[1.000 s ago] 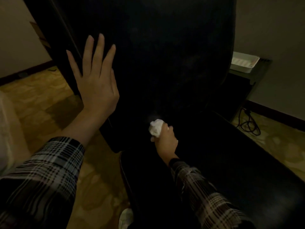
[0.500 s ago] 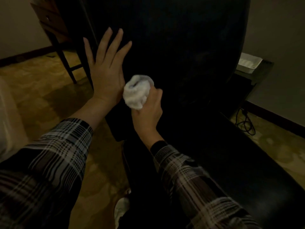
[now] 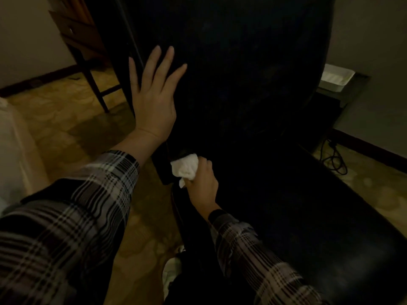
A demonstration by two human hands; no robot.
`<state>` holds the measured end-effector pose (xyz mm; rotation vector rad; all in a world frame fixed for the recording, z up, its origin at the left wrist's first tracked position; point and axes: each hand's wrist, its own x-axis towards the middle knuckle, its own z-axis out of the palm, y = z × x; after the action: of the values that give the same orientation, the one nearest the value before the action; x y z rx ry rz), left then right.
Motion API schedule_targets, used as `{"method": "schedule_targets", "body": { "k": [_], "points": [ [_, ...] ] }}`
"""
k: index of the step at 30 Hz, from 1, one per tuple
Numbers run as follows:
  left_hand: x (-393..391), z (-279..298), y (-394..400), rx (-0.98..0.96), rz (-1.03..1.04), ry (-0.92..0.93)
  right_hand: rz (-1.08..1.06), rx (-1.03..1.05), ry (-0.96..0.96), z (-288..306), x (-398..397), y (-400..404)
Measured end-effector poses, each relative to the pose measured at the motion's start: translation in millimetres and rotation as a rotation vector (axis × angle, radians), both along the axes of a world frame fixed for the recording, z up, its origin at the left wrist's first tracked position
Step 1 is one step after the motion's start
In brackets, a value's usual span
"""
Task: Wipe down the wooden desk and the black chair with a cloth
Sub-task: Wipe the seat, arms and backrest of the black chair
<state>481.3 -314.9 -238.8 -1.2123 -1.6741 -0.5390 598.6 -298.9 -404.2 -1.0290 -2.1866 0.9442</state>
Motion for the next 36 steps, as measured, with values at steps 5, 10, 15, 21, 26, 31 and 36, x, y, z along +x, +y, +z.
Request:
{"method": "schedule_targets", "body": {
  "k": [5,10,15,21,26,31,36],
  "points": [
    [27.4,0.7,11.2,-0.108,0.09,0.045,0.005,-0.119,0.388,18.8,15.1,23.0],
    [49.7,20.9,50.7,-0.333,0.065,0.03,-0.047,0.077,0.504,71.9,32.5,82.5],
    [59.3,22.9,104.5,-0.556,0.199,0.241,-0.043,0.299,0.174,84.9,48.2,154.9],
    [68.1,3.1,139.6,-0.506,0.168,0.297,-0.53,-0.04,0.468,85.1,88.4,249.4],
    [68.1,-3.9,145.5,-0.48,0.193,0.307,-0.632,-0.26,0.608,49.2,42.1,193.3],
    [62.8,-4.2,140.6,-0.483,0.179,0.313,-0.4,-0.285,0.59,27.3,22.6,154.2],
    [66.4,-4.9,143.2,-0.473,0.159,0.279,-0.709,-0.428,0.694,49.3,60.1,245.6]
  ]
}}
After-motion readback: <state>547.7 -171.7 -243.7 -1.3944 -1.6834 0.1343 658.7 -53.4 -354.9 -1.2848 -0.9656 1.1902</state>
